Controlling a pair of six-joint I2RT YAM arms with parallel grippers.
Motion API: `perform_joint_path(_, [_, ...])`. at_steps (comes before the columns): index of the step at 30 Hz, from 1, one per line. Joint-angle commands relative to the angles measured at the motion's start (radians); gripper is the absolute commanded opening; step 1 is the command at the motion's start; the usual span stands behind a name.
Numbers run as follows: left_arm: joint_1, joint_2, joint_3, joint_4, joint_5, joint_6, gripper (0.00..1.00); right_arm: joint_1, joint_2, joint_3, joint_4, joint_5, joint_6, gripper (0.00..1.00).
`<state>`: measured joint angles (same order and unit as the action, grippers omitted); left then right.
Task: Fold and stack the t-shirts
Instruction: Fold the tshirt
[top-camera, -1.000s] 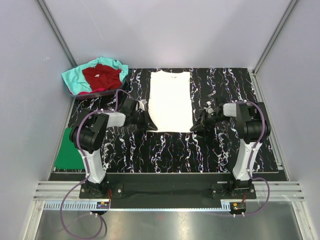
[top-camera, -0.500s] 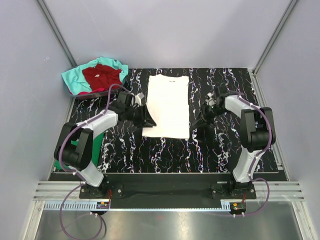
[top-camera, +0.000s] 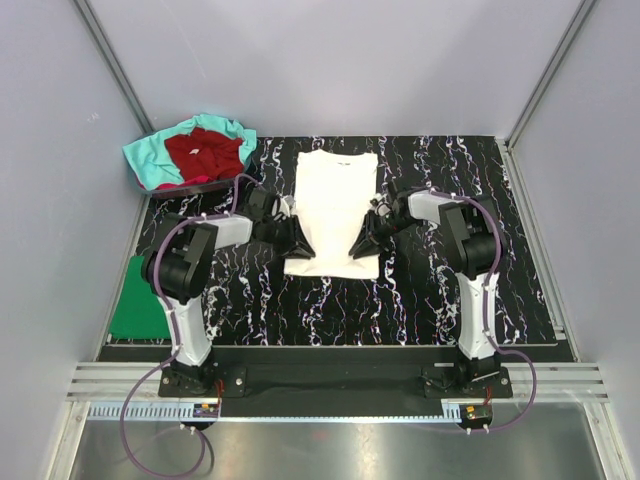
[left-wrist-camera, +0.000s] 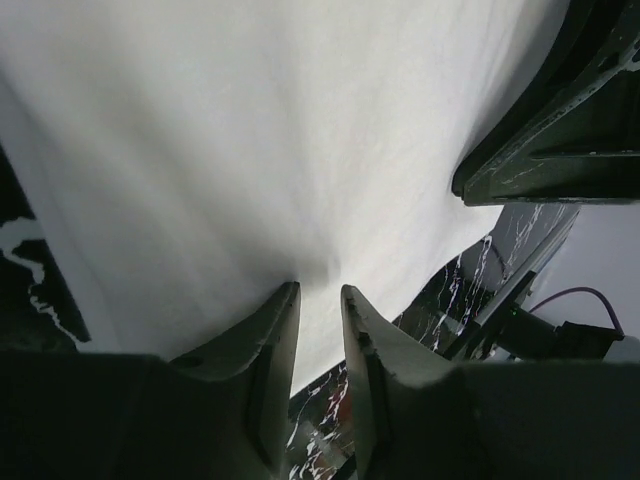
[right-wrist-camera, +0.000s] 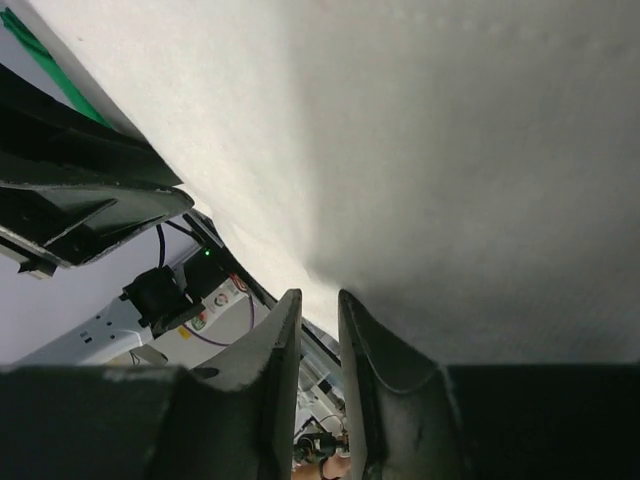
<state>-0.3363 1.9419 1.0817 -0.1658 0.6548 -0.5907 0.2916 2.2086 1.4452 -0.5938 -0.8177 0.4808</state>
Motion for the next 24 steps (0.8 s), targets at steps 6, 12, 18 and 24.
perform_joint_path(6, [-0.027, -0.194, -0.282, 0.048, -0.078, -0.024, 0.31, 0.004, -0.147, -0.340, 0.146, -0.017, 0.013, 0.28])
perform_joint_path(12, [-0.131, -0.439, -0.431, -0.001, -0.078, -0.089, 0.31, 0.006, -0.357, -0.532, 0.140, -0.024, 0.025, 0.29])
perform_joint_path(18, [-0.145, -0.593, -0.280, -0.177, -0.132, -0.074, 0.41, -0.058, -0.394, -0.357, 0.190, -0.031, 0.145, 0.39])
perform_joint_path(24, [-0.145, -0.563, -0.141, -0.224, -0.135, -0.037, 0.42, -0.118, -0.086, 0.119, 0.183, 0.014, 0.205, 0.19])
